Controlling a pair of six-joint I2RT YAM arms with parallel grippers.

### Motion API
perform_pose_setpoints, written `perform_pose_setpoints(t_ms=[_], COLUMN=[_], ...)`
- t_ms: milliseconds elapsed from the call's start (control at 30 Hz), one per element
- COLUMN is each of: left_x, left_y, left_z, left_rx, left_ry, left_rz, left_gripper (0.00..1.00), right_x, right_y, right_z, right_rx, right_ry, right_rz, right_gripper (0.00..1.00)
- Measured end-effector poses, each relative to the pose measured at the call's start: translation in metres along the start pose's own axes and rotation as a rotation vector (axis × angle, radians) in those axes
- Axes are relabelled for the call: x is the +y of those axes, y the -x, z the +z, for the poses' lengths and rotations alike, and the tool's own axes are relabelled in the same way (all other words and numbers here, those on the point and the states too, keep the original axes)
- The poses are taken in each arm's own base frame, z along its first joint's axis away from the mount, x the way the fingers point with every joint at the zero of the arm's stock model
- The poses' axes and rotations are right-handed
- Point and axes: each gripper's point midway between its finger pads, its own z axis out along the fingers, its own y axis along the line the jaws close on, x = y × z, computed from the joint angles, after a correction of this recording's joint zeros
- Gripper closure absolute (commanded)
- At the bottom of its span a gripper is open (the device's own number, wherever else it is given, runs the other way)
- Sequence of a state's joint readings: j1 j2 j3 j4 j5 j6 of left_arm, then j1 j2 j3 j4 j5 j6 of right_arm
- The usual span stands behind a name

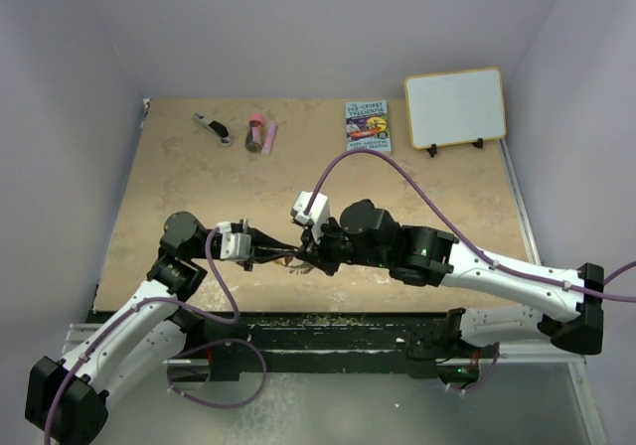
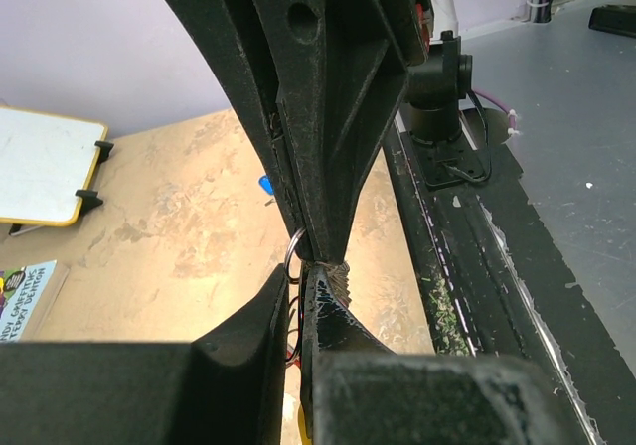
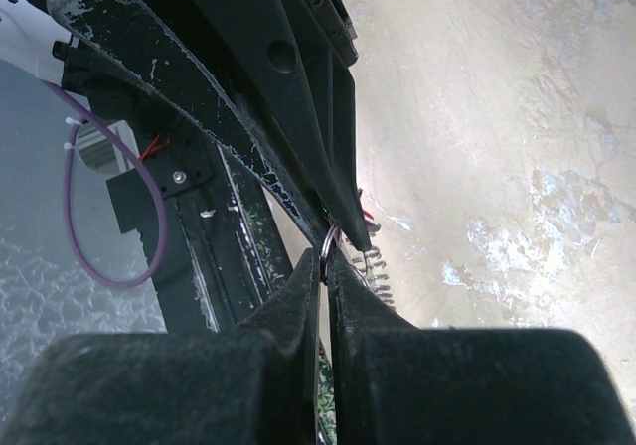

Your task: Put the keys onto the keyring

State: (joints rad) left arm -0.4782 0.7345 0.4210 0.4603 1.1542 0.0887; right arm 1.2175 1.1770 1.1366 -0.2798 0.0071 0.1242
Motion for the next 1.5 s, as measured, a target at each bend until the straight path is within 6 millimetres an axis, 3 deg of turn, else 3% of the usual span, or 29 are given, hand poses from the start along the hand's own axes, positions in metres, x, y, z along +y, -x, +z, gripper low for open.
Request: perform_pose_setpoints(t_ms=[67,233,333,533,700,733,800,933,1033,1133,1233,1400,1500], left_x=[0.001,0.005,0.005,0.004,0.005,0.006,0.007,0.011,0.019,0.029,0.034,0.037,0.040], left_y=[0.000,0.001,0.001,0.003,0.003,0.004,0.005,0.002,-0.005,-0.017,-0.030,-0.043,-0.045], left_z=[0.000,0.000,-0.001,-0.001,-0.001,-0.001,-0.001,-0.001,-0.002,-0.004,-0.007,-0.011,-0.012], left_rx=[0.001,0.002,0.001,-0.001,-0.002,-0.005,-0.010,-0.009,0.006,0.037,0.067,0.090,0.095], left_ry=[0.005,0.031,0.038,0.047,0.061,0.065,0.073,0.103,0.144,0.197,0.239,0.282,0.302], left_rz=[0.000,-0.004,-0.019,-0.044,-0.074,-0.080,-0.092,-0.107,-0.105,-0.109,-0.119,-0.133,-0.135], left_gripper=[0.96,0.96,0.96,0.96,0.96,0.96,0.96,0.96,0.96,0.96,0.96,0.96,0.96], right_x=[0.000,-0.001,-0.008,-0.020,-0.041,-0.045,-0.059,-0.096,-0.140,-0.192,-0.222,-0.260,-0.270], right_y=[0.000,0.006,0.022,0.062,0.062,0.058,0.045,0.007,-0.026,-0.072,-0.123,-0.203,-0.248], right_z=[0.000,-0.003,-0.016,-0.061,-0.068,-0.068,-0.068,-0.083,-0.108,-0.145,-0.167,-0.160,-0.152], right_rx=[0.000,-0.027,-0.095,-0.283,-0.308,-0.299,-0.270,-0.203,-0.175,-0.148,-0.038,0.266,0.438], right_ry=[-0.002,-0.019,-0.065,-0.134,-0.254,-0.279,-0.368,-0.606,-0.801,-1.030,-1.206,-1.341,-1.352], right_rz=[0.003,0.027,0.042,0.107,0.174,0.190,0.245,0.398,0.542,0.701,0.812,0.987,1.088], right_gripper=[0.77,0.62,0.62,0.60,0.48,0.41,0.32,0.32,0.35,0.38,0.36,0.40,0.43])
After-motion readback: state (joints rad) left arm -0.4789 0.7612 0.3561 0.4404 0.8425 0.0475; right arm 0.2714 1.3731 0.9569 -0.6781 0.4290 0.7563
